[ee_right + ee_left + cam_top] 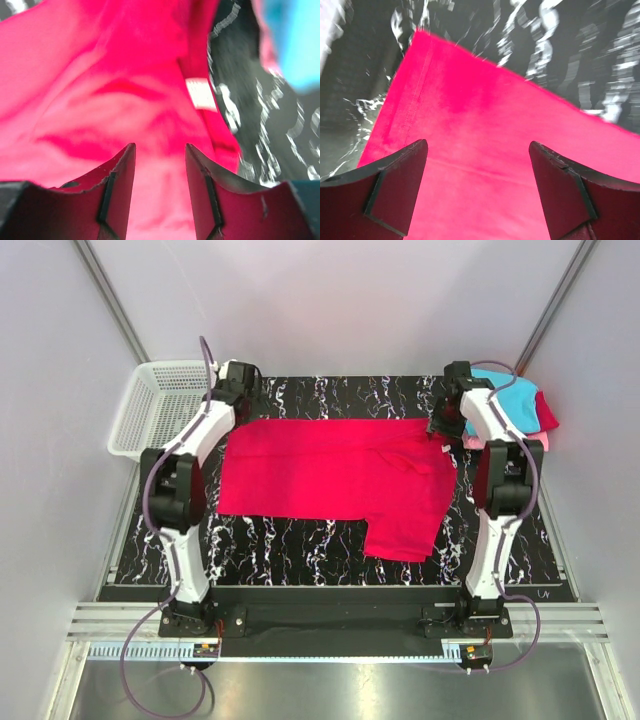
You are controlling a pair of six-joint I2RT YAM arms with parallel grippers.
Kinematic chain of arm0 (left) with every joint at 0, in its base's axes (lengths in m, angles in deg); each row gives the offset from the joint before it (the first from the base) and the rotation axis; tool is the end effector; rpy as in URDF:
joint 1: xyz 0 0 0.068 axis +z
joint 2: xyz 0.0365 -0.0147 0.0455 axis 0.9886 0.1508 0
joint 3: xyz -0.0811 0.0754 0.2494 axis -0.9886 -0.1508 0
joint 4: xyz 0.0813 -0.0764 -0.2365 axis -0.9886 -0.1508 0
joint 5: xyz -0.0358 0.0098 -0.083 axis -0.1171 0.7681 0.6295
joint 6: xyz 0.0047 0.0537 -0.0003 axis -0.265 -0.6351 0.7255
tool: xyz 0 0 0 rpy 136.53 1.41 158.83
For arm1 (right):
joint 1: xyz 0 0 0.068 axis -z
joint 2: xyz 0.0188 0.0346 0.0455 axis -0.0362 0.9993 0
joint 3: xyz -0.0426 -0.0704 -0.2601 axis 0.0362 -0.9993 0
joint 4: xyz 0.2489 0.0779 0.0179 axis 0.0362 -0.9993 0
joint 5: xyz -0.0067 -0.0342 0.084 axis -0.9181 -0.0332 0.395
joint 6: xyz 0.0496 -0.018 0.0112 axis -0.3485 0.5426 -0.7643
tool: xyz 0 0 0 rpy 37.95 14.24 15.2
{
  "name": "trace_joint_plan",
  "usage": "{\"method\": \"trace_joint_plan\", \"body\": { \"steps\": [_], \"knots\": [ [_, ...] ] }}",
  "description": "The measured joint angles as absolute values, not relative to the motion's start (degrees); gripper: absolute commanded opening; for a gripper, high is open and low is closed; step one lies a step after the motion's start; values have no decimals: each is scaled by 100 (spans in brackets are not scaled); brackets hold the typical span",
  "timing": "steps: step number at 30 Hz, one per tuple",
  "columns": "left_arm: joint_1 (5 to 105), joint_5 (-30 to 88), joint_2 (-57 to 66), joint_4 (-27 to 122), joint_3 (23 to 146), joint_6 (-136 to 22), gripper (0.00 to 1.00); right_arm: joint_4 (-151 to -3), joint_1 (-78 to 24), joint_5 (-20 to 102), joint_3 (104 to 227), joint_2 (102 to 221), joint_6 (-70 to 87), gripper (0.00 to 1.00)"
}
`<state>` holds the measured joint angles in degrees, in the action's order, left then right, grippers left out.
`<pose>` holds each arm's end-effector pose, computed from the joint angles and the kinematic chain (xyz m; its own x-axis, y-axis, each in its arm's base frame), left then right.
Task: Fold and stack the t-shirts
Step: Fold the tshirt
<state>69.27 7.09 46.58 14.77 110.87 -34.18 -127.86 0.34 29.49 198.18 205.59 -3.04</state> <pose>0.4541 -0.0883 0.2414 -0.6494 -0.4170 -0.6359 -0.3761 0.9029 -0.2080 0.4648 0.0114 0.2119 -0.8838 0.2879 -0.3688 0.2902 0.9556 0.0506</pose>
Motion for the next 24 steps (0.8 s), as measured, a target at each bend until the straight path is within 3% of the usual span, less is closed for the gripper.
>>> {"method": "trace_joint_plan", "body": {
  "steps": [10,15,24],
  "knots": [
    [6836,1090,3087,1967,9518,-3234,89,-11789,-281,3218,17611,18550,-407,45],
    [6536,1247,2868,1875,8534,-3154,90,-11450,-952,3384,16820,18575,-289,41],
    [6228,1367,2350,1938,7927,-3031,90,-11063,-1090,3323,16802,18762,-265,41]
  ]
}}
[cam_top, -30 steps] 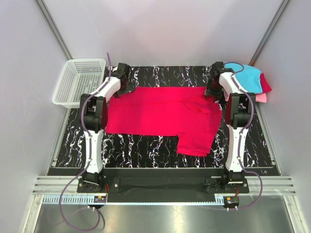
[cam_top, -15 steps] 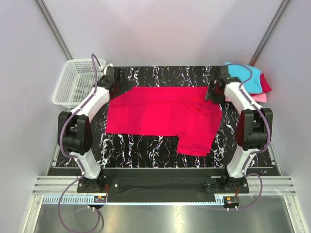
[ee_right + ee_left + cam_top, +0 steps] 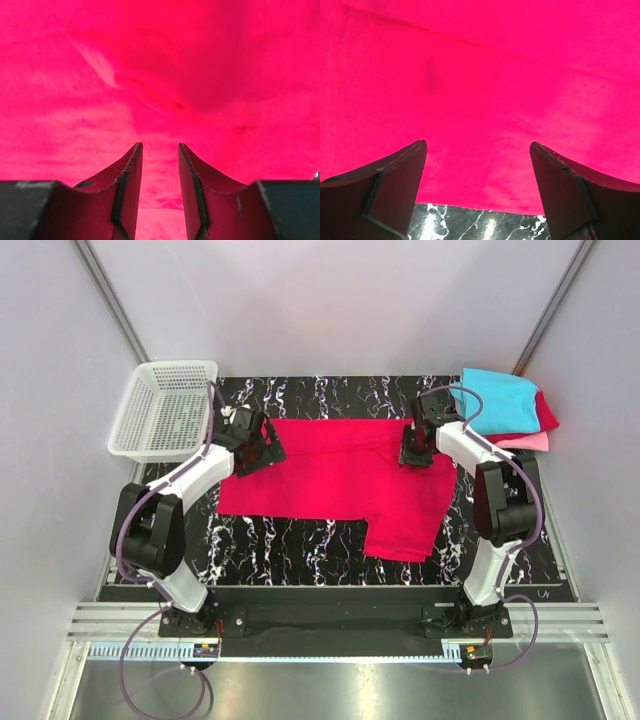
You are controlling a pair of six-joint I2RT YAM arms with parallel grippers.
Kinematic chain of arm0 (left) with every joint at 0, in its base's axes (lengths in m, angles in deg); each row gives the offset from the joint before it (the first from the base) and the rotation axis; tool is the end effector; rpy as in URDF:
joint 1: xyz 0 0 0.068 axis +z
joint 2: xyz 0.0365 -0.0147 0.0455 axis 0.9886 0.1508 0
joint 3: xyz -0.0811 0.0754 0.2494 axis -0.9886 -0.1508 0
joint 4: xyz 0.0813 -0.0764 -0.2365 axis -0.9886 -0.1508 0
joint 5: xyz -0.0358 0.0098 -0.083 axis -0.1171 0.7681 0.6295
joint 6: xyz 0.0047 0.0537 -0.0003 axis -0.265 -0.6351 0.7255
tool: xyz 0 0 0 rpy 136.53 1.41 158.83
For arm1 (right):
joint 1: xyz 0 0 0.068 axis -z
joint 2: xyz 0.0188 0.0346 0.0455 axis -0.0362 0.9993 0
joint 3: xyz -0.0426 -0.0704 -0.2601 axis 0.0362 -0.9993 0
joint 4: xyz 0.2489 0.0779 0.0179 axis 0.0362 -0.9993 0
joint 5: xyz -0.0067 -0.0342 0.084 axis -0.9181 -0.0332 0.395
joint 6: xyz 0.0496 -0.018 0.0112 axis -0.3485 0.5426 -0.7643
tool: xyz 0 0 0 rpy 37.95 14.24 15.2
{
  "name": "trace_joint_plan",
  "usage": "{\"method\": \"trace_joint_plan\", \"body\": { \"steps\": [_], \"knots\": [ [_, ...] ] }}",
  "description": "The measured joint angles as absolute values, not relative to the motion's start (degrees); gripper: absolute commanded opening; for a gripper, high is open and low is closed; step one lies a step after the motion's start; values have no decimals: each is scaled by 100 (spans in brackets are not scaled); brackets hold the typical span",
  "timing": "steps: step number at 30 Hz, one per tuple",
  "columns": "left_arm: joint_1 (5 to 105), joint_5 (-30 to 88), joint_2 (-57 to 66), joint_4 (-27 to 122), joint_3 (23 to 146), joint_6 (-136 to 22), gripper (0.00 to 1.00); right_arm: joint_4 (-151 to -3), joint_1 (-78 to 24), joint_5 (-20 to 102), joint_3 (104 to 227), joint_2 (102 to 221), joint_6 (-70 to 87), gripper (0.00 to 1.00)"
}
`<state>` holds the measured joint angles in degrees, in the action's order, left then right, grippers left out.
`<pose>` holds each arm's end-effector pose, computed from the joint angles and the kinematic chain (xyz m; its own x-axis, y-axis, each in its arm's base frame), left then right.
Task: Fold and stack the t-shirts
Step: Fold the tshirt
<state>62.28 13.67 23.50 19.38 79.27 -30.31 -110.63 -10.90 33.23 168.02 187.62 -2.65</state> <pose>0.3316 -0.1097 0.2281 -0.7577 -0.3832 -0.5283 -0.2695 0.9210 -0.2814 0.3812 0.0875 0.1997 -0.8976 0.1102 -0.4267 0.0592 0.9896 0.1309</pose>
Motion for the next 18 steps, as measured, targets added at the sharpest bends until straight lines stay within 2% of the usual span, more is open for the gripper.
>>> {"method": "trace_joint_plan", "body": {
  "steps": [18],
  "knots": [
    [6154,1463,2538,2102,7905,-3001,90,-10939,-1090,3260,17340,19652,-294,38]
  ]
}}
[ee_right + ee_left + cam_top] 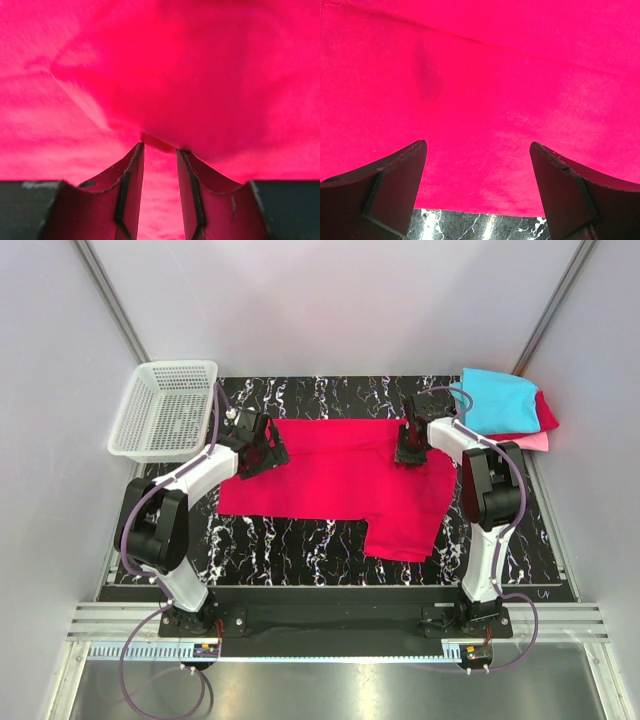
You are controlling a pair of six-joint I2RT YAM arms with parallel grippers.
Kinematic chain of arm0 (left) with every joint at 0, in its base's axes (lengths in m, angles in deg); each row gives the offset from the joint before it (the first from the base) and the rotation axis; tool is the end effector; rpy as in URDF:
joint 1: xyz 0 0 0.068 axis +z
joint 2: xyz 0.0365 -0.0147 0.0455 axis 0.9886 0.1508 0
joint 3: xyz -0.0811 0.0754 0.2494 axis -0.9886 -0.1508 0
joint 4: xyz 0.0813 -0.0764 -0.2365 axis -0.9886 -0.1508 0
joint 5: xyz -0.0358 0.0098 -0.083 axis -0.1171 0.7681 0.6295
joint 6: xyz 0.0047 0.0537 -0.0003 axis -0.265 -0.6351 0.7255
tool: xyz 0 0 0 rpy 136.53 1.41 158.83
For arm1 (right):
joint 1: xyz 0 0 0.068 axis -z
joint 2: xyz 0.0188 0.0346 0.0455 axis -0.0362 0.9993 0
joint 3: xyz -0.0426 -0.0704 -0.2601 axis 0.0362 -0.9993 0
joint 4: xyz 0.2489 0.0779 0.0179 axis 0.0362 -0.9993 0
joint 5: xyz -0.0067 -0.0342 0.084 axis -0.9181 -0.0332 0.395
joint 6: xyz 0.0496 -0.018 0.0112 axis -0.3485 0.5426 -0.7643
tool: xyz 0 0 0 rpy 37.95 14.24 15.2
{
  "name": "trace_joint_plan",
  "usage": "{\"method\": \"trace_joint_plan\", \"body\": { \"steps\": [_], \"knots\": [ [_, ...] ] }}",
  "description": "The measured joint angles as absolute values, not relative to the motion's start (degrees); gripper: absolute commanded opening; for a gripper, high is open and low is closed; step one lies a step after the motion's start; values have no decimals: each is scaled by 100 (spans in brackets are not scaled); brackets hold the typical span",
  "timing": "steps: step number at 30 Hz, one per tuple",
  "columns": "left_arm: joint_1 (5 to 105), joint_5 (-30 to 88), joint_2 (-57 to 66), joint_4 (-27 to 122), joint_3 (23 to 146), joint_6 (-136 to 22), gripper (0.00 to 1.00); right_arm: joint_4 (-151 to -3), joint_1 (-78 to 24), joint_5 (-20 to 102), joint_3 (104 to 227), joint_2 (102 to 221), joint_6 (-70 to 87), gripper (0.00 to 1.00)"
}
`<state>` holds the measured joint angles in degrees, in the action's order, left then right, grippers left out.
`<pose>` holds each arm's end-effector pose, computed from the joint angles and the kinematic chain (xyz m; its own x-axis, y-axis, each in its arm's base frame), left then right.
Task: Fold and stack the t-shirts
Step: Fold the tshirt
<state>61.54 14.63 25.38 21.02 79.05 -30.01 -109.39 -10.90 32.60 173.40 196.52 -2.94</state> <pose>0.3352 -0.1164 0.2178 -0.7713 -0.3759 -0.5137 -0.2560 0.9221 -0.2903 0.4100 0.0937 0.1677 -0.9118 0.1118 -0.3951 0.0729 0.9910 0.1121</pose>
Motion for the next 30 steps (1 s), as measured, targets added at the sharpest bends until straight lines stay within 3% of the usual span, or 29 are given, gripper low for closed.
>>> {"method": "trace_joint_plan", "body": {
  "steps": [6,9,10,11,12,13,30],
  "knots": [
    [6154,1466,2577,2126,7905,-3001,90,-10915,-1090,3131,17591,19761,-256,37],
    [6151,1472,2612,2129,7905,-3001,90,-10913,-1090,3113,17650,19799,-241,31],
    [6151,1472,2617,2126,7905,-3001,90,-10904,-1090,3111,17652,19812,-239,26],
    [6151,1472,2621,2129,7905,-3001,90,-10908,-1090,3107,17655,19827,-232,11],
    [6151,1472,2625,2129,7905,-3001,90,-10917,-1090,3098,17652,19833,-224,2],
    [6151,1472,2632,2129,7905,-3003,90,-10919,-1090,3087,17652,19838,-217,0],
    [6149,1474,2691,2120,7905,-3001,90,-11186,-1199,3039,17303,19117,-551,0]
  ]
}}
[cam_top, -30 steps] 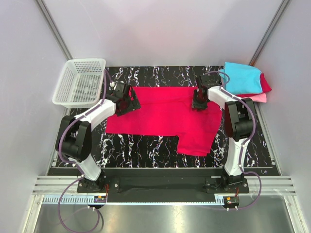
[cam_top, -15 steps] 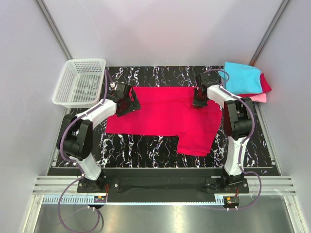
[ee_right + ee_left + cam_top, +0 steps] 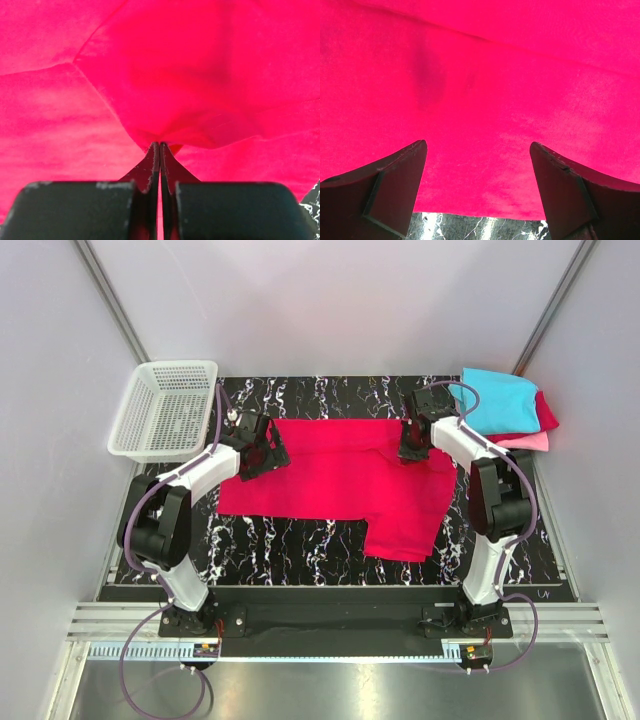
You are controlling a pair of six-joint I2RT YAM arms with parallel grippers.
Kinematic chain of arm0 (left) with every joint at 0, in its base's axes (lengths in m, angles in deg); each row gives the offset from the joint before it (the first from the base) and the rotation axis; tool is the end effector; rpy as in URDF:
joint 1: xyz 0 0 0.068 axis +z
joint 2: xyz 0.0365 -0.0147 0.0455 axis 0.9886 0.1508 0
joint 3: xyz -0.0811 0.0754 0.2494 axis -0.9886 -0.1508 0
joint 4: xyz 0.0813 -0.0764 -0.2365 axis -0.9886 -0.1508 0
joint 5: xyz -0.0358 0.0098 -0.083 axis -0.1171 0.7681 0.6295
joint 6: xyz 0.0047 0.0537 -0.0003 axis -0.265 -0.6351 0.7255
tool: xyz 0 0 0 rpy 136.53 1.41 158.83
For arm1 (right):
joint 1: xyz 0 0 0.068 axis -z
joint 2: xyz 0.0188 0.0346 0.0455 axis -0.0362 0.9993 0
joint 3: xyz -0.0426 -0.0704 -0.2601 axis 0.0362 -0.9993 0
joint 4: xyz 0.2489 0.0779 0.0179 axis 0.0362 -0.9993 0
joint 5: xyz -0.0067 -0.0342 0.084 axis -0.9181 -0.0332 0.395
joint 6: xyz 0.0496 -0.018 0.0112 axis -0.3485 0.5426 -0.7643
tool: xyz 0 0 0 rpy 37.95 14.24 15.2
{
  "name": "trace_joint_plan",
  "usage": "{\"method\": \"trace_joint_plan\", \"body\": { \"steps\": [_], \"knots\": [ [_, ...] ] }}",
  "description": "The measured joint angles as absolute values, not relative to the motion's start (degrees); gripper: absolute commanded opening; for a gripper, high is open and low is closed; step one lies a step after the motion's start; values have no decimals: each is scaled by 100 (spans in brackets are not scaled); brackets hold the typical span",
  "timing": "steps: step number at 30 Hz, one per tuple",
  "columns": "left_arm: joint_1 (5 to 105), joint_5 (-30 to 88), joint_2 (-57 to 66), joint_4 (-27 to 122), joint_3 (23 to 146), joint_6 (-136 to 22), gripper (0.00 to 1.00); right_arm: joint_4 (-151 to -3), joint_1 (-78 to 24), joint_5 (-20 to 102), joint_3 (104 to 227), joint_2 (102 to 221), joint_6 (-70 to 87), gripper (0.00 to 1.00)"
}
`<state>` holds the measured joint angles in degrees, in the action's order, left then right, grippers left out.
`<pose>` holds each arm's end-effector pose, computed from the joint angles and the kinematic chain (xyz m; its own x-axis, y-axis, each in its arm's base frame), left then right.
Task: Fold and stack the t-shirts
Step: Fold the tshirt
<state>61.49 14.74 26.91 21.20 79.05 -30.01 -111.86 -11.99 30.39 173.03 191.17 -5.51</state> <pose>0.3379 -0.1178 0.2090 -0.7835 -0.3710 -0.4985 -0.2606 0.9244 -0.2784 0.3968 0.0973 0.2007 -0.8870 0.1442 -0.4388 0.1052 0.9881 0.1119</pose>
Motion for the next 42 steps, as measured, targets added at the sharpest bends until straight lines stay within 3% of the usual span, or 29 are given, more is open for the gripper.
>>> {"method": "trace_joint_plan", "body": {
  "steps": [18,21,22,24,34,42],
  "knots": [
    [6108,1472,2693,2113,7905,-3001,90,-11247,-1470,3618,16984,19049,-659,0],
    [6108,1472,2693,2113,7905,-3001,90,-11245,-1514,3732,16971,19049,-696,16],
    [6106,1472,2693,2113,7905,-3003,90,-11245,-1520,3760,16968,19049,-704,29],
    [6099,1472,2693,2111,7905,-3003,90,-11258,-1547,3771,16960,19049,-753,35],
    [6084,1474,2733,2100,7905,-3005,90,-11466,-1717,3266,16662,18769,-934,29],
    [6057,1190,2549,2002,7647,-2754,90,-11538,-1717,2521,15714,17228,-1336,30]
  ]
}}
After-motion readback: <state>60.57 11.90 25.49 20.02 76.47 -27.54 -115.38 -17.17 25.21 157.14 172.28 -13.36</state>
